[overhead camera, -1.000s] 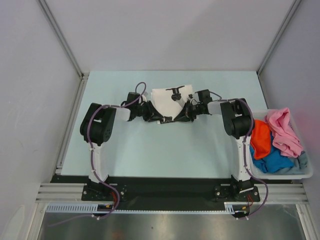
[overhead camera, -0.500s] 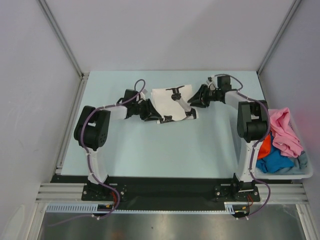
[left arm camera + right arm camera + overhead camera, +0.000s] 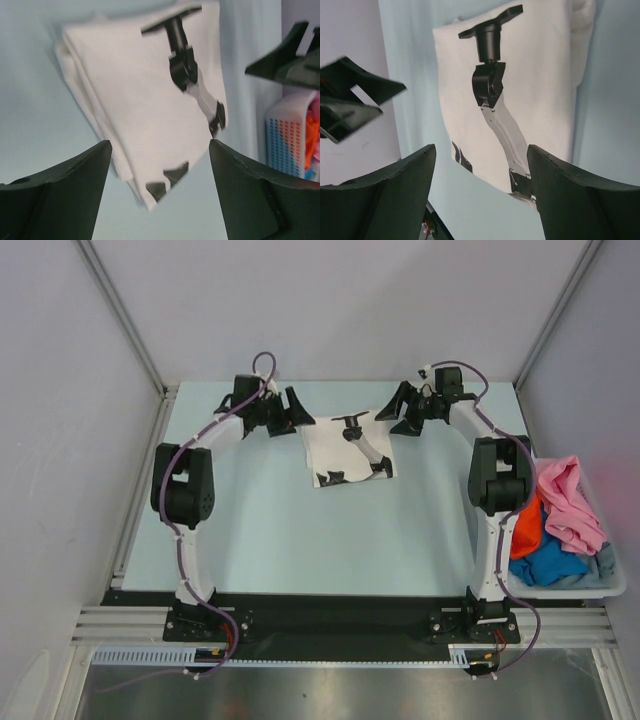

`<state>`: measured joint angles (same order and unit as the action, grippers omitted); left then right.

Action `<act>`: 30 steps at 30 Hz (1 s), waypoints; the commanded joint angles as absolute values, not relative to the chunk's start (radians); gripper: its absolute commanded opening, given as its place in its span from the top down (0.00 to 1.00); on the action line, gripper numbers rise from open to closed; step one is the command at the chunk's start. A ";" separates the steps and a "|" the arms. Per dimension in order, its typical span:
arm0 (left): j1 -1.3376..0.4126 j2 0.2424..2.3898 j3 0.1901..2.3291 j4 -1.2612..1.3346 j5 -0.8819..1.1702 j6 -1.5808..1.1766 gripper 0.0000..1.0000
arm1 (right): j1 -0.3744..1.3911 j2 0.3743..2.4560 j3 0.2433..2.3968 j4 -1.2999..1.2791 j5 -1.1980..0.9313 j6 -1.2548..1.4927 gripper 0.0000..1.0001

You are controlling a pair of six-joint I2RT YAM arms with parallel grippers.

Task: Fold and stack the t-shirts
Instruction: Neatly place the folded tshirt to the corner

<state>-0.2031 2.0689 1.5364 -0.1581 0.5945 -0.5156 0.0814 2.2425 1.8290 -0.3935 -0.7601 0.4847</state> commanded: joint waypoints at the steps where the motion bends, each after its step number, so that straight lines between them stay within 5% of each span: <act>1: -0.195 2.164 1.733 -0.290 0.528 -0.405 0.14 | 0.077 2.185 1.816 -0.480 -0.712 0.437 0.20; 8: -0.202 2.339 1.976 -0.483 0.422 -0.357 0.09 | 0.077 1.981 1.584 -0.482 -0.710 0.445 0.20; 30: -0.301 2.396 1.878 -0.406 0.065 -0.650 0.30 | 0.069 1.470 1.085 -0.532 -0.746 0.361 0.19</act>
<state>-0.3054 2.3585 1.8755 -0.3557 0.1692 -0.6022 0.0772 1.5311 1.0950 -0.5198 -0.7235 0.3950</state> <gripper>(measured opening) 0.707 0.805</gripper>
